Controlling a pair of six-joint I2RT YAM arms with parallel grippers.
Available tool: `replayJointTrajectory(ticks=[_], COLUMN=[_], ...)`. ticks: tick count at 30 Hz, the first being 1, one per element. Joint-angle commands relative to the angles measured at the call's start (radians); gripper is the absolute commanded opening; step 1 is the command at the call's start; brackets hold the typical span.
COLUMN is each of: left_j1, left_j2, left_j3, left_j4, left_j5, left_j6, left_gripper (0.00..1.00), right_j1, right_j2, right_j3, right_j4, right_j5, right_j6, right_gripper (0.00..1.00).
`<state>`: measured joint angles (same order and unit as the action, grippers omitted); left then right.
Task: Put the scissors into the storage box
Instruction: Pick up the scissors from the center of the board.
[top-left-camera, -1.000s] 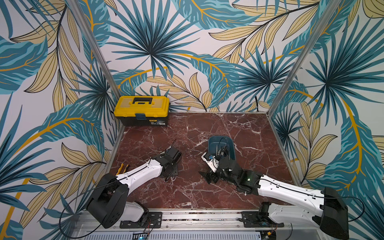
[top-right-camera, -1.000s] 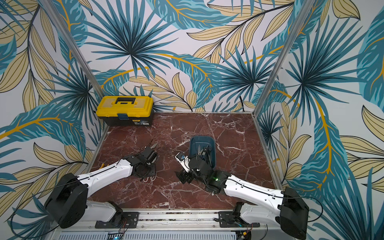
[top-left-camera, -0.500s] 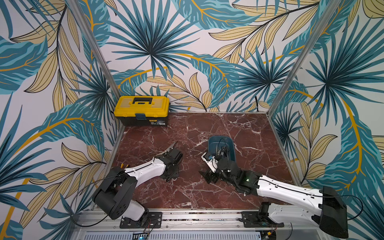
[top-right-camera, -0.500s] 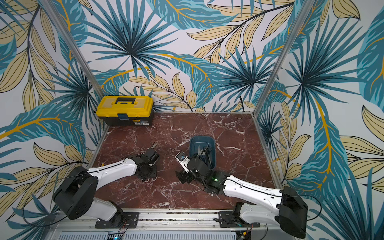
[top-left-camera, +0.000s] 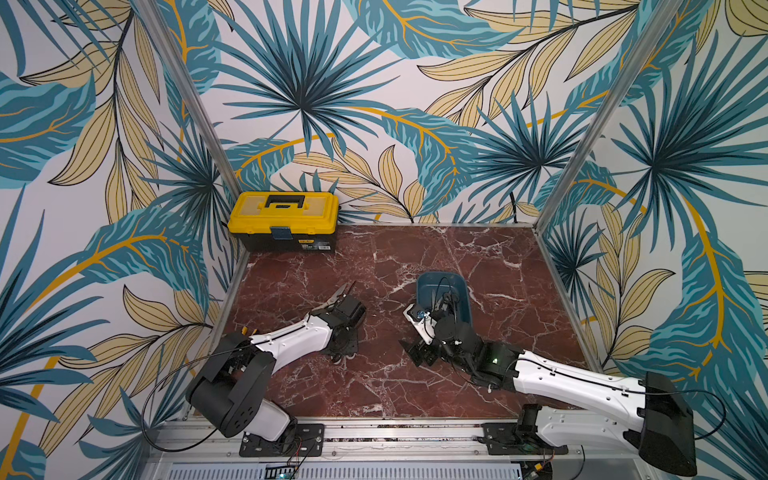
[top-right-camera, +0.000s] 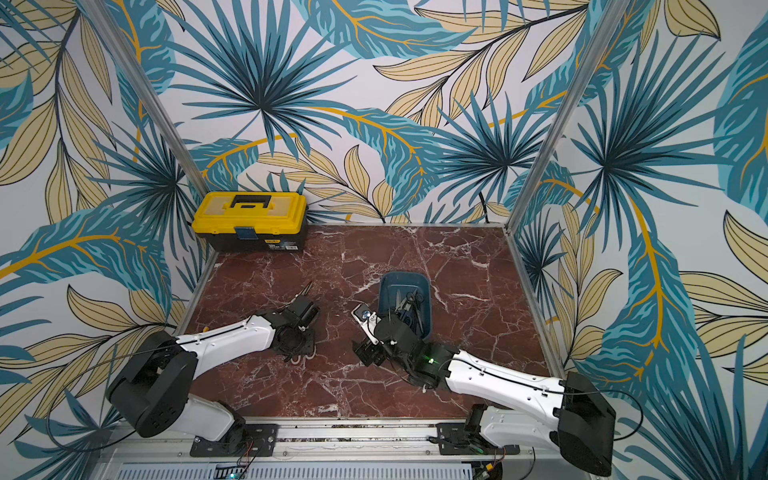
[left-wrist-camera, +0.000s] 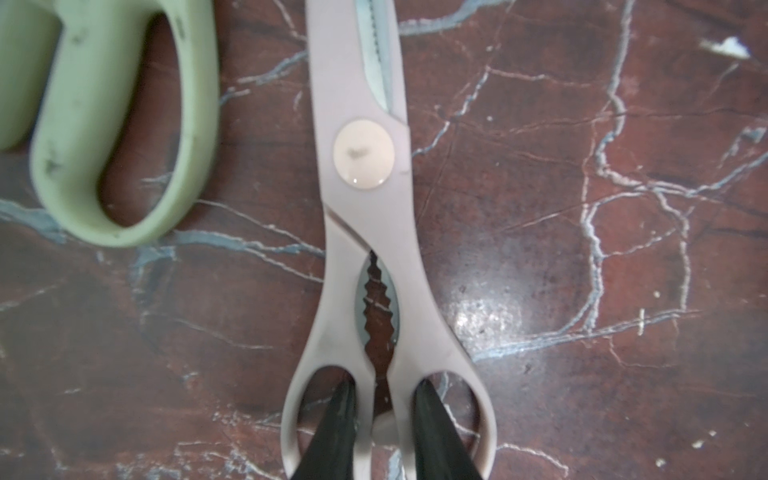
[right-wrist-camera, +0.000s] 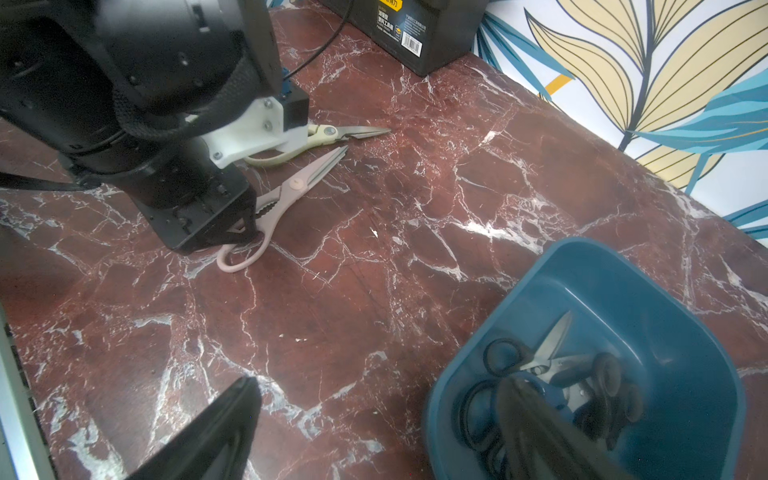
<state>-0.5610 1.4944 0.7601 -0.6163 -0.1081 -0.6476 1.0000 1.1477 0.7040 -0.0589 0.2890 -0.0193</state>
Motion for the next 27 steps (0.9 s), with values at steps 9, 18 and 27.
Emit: replayJointTrajectory(ticks=[9, 18, 27], left_j1=[-0.053, -0.228, -0.355], left_j2=[-0.112, 0.004, 0.345], left_j3=[0.168, 0.532, 0.798], left_j4=[-0.146, -0.221, -0.087], left_j5=[-0.075, -0.156, -0.02], left_j6=[0.02, 0.016, 0.018], left_gripper=[0.16, 0.17, 0.17], right_j1=[0.005, -0.001, -0.011], right_j2=[-0.056, -0.19, -0.311], right_j3=[0.002, -0.139, -0.161], right_j4=[0.039, 0.231, 0.04], right_j5=[0.142, 0.552, 0.736], right_j6=[0.019, 0.129, 0.257], right_gripper=[0.99, 1.0, 1.0])
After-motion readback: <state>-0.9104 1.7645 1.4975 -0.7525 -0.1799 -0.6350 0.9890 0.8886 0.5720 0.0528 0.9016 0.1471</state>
